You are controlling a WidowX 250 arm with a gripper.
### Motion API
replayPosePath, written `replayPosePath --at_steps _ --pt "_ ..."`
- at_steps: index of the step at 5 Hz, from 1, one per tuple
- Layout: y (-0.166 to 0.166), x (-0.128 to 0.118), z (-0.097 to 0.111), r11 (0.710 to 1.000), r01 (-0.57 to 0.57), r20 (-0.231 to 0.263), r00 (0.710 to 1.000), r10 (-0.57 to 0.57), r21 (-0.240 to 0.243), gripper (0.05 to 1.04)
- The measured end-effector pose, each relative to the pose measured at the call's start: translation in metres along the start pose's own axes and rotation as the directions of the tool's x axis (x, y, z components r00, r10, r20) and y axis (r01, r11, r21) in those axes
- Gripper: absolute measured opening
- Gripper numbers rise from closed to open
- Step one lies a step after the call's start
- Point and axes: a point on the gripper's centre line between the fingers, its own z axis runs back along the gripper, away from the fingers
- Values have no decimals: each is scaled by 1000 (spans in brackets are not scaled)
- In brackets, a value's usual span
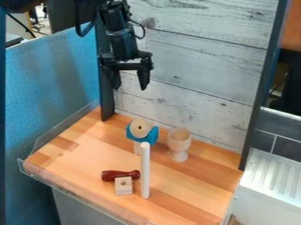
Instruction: Pick ball from arch and place it inside of the cup
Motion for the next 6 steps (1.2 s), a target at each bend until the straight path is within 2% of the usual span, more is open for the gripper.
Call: replayPosePath --at_steps 2,3,4,5,6 --pt "6 -19 -32 1000 3 -91 996 -3 -10 1001" --pt "12 -29 -46 999 -35 -97 995 36 14 1001" --pt "13 -28 -42 989 -143 -31 989 144 41 1001" --pt "11 -28 -49 968 -238 20 971 237 76 1001" --pt "5 -26 -54 936 -349 47 937 347 41 1001"
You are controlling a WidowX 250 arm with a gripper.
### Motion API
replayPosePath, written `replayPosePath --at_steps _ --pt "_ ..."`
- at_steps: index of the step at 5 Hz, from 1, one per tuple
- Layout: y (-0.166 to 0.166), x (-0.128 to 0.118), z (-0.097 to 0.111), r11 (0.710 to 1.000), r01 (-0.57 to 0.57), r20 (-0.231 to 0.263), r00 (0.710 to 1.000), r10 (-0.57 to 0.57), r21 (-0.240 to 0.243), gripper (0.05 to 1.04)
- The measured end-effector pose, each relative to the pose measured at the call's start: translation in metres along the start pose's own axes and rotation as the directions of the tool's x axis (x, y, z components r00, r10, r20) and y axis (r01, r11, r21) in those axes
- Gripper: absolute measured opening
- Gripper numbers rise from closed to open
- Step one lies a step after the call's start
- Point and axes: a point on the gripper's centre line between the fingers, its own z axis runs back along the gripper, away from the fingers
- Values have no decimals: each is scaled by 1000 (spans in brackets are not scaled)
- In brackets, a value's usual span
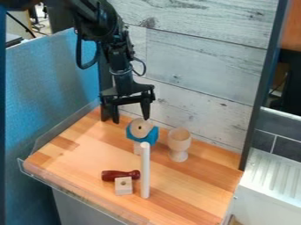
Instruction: Pick ball from arch and place it inside of the cup
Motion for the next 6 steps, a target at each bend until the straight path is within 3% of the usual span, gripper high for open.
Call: replayPosePath --at_steps 2,3,6 --pt "-1 4 -6 978 -175 28 983 179 -110 1001" --pt "-1 6 -5 966 -226 29 972 232 -126 1001" --pt "2 7 -6 951 -291 38 955 296 -107 1001"
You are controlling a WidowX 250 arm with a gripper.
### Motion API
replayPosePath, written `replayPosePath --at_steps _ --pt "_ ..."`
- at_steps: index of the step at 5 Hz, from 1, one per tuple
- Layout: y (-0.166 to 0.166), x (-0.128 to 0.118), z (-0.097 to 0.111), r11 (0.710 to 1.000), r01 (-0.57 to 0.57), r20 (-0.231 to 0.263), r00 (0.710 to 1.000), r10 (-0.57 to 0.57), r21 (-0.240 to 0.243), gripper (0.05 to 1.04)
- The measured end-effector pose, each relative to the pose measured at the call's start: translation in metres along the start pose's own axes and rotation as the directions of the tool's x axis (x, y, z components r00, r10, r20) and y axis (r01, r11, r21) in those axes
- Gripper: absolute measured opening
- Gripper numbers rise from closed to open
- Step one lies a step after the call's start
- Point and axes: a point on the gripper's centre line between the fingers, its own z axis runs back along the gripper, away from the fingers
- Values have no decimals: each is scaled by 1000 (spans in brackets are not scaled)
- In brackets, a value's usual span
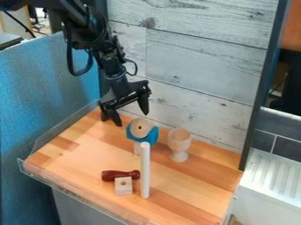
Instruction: Pick ball from arch and place it inside of the cup
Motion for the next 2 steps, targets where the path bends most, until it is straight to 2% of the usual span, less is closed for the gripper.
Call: replayPosePath --at_steps 1,2 --pt "-1 -1 -9 1000 -1 12 1000 1 16 1001" --pt "-2 -5 -20 999 -8 0 1000 8 31 1001"
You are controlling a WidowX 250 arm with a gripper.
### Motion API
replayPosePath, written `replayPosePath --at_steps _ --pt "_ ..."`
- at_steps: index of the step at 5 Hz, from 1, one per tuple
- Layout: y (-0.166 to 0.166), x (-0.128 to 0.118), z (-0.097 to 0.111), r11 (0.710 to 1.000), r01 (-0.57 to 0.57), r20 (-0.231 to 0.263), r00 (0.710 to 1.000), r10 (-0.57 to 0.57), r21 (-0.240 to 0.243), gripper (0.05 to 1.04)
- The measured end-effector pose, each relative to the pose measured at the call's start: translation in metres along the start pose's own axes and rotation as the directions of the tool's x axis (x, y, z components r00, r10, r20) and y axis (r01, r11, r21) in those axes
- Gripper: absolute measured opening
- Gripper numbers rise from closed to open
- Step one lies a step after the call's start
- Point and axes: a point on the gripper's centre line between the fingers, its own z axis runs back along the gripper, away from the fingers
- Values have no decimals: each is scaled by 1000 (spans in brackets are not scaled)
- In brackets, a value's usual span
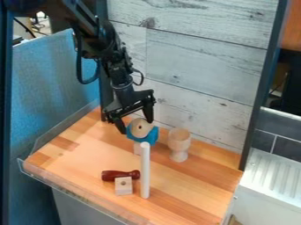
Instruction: Pick ball from arch and place it inside of the cup
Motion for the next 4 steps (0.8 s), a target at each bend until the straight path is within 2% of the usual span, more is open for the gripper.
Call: replayPosePath --at_steps 1,2,4 --pt "-1 -1 -11 1000 -7 -12 1000 7 16 963" --pt "-3 -3 -11 1000 9 -22 1000 -9 16 786" --pt "-10 -8 -4 999 34 -82 996 -34 -4 786"
